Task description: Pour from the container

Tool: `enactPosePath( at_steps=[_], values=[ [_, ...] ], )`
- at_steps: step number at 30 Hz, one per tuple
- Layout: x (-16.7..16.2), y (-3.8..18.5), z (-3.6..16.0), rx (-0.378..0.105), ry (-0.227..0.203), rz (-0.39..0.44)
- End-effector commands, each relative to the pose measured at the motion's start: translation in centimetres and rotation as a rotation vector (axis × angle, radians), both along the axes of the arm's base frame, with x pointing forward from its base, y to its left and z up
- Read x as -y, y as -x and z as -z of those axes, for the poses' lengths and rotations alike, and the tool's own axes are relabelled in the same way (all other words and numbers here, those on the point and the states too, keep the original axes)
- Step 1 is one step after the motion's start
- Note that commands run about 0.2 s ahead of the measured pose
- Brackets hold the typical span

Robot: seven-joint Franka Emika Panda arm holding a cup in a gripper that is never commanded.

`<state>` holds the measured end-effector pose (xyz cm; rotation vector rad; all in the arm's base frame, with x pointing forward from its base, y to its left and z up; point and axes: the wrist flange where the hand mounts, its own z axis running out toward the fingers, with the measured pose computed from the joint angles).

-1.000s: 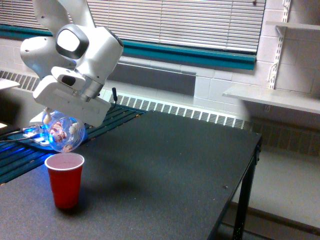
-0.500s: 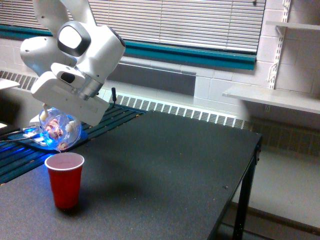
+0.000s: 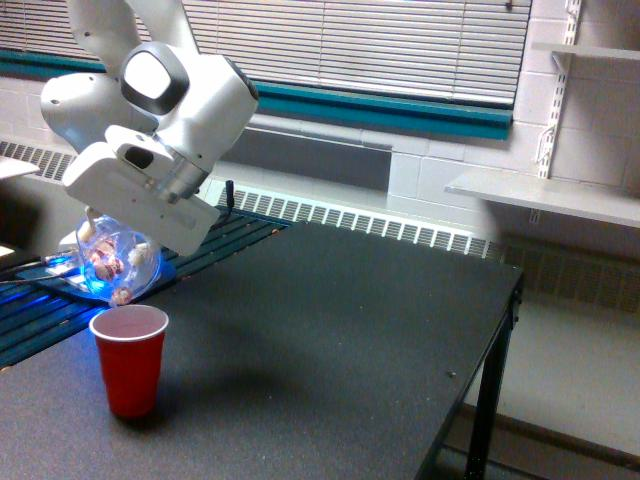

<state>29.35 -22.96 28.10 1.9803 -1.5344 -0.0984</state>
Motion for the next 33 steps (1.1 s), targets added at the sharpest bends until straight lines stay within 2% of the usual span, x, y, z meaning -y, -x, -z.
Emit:
enactPosePath(
  at_steps=[1, 23, 33],
  values=[
    [-0.1, -1.0, 0.5, -0.037, -0.004, -0.017],
    [0.2, -2.1, 1.0, -0.068, 0.004, -0.022],
    [0.2, -2.2, 1.0, -0.052, -0.002, -0.034]
  ],
)
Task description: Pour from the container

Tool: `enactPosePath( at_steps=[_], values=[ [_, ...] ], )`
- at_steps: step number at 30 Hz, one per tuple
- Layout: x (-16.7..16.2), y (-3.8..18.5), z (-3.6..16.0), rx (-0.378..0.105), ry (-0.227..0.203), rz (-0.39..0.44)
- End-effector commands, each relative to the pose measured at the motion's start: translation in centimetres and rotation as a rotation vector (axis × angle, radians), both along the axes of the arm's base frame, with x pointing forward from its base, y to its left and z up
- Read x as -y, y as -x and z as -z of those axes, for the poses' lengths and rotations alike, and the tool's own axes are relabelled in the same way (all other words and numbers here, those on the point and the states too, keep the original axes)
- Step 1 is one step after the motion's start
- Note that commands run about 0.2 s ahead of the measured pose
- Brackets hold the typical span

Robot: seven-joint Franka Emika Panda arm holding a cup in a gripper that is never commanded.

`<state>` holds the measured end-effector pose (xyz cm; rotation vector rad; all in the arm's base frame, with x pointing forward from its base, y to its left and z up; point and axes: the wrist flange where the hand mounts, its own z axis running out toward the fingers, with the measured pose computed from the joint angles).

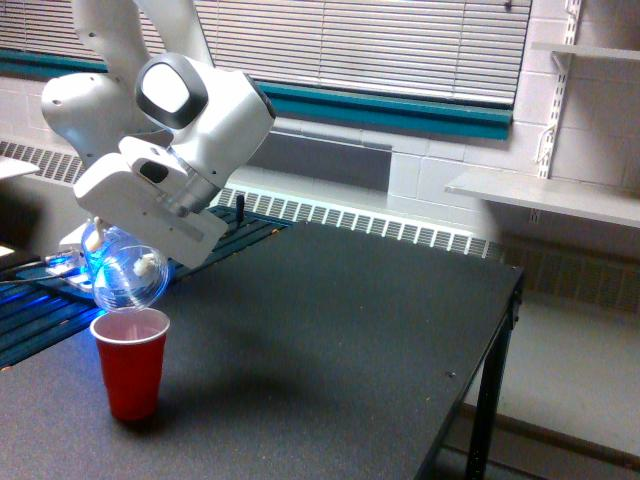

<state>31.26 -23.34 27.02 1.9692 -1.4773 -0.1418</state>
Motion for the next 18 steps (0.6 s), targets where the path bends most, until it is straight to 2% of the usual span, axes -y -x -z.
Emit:
enactPosePath(
  at_steps=[1, 11, 15, 18],
  values=[
    [-0.14, -0.27, -0.08, 0.009, -0.010, -0.016],
    [0.00, 0.17, -0.20, 0.053, -0.024, -0.025],
    [0.22, 0.72, 0.04, 0.078, -0.048, -0.015],
    [-0.05, 0.51, -0.01, 0.088, -0.043, -0.029]
  ],
)
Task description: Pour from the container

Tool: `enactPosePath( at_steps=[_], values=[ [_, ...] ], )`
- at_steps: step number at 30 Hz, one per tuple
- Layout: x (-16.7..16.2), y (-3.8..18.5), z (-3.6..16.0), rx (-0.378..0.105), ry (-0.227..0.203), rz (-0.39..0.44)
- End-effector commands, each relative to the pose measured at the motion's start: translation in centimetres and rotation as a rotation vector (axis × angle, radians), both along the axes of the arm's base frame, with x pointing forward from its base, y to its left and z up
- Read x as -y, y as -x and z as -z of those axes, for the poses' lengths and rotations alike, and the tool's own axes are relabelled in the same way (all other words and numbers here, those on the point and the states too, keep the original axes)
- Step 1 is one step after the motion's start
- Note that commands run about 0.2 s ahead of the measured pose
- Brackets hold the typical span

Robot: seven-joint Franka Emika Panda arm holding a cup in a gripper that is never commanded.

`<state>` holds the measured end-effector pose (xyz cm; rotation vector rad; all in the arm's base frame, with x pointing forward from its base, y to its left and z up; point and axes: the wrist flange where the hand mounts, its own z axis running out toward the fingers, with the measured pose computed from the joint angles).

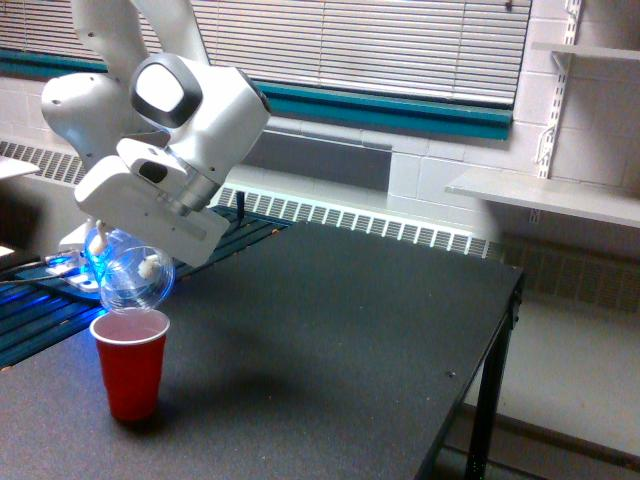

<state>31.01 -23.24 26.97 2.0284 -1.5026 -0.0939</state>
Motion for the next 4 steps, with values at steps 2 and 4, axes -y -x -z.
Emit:
enactPosePath(
  at_steps=[2, 4],
  values=[
    [0.01, 0.21, -0.08, 0.029, -0.017, -0.012],
    [0.09, 0.17, -0.09, 0.031, -0.022, -0.016]
  ],
)
